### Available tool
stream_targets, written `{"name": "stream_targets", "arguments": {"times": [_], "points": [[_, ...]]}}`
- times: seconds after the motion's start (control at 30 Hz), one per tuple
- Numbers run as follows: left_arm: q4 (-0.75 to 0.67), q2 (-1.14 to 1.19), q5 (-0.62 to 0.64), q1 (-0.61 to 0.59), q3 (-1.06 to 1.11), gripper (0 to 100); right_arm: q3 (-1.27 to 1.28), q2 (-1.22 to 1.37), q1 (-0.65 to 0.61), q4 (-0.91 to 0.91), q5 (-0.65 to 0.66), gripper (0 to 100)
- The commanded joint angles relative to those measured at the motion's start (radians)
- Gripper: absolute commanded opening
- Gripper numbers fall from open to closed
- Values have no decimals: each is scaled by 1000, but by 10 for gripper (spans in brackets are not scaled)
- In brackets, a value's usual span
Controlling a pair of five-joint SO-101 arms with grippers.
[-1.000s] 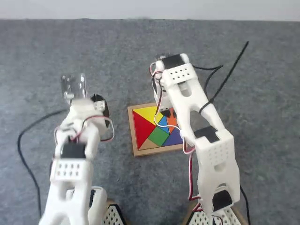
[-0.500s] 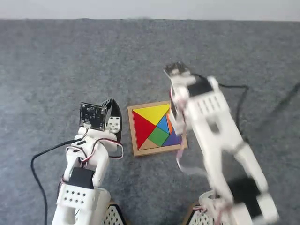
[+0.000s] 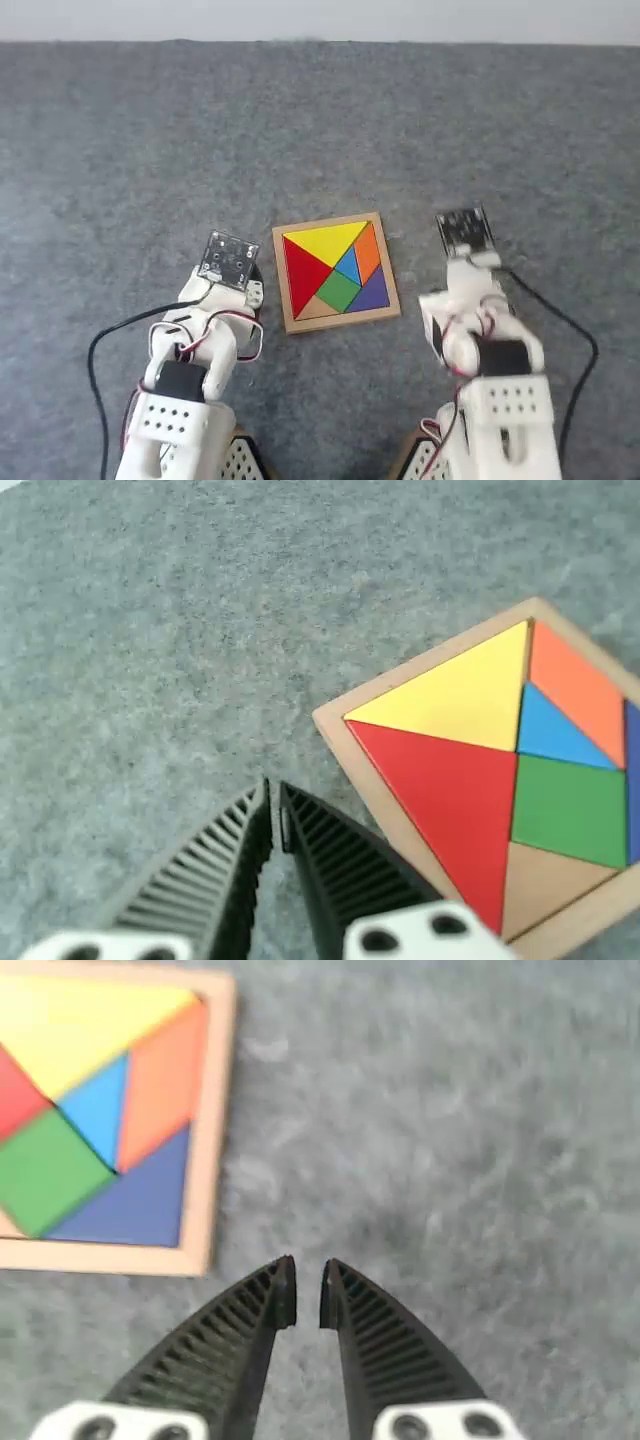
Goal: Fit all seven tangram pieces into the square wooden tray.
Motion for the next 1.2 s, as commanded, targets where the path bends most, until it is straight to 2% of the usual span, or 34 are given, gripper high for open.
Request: {"name": "stream_targets", "arguments": {"times": [0.0,0.13,0.27,0.37,0.53,0.63,0.8,1.17], "points": [[6,-18,-12,-3,-8,13,189,-168,48,-36,14,58],[6,-18,-12,0,-7,13,322,-374,148,-53,8,56],[2,-18,-14,0,8,13,318,-565,193,137,8,58],[3,-18,-14,5,10,13,316,-585,194,315,11,56],[12,-14,-14,-5,22,13,316,-572,194,306,14,55],[103,-18,-12,-17,22,13,316,-572,194,306,14,55],[137,-63,-11,-52,22,13,316,-572,194,306,14,55],[338,-196,-12,-51,22,13,316,-572,194,306,15,55]]}}
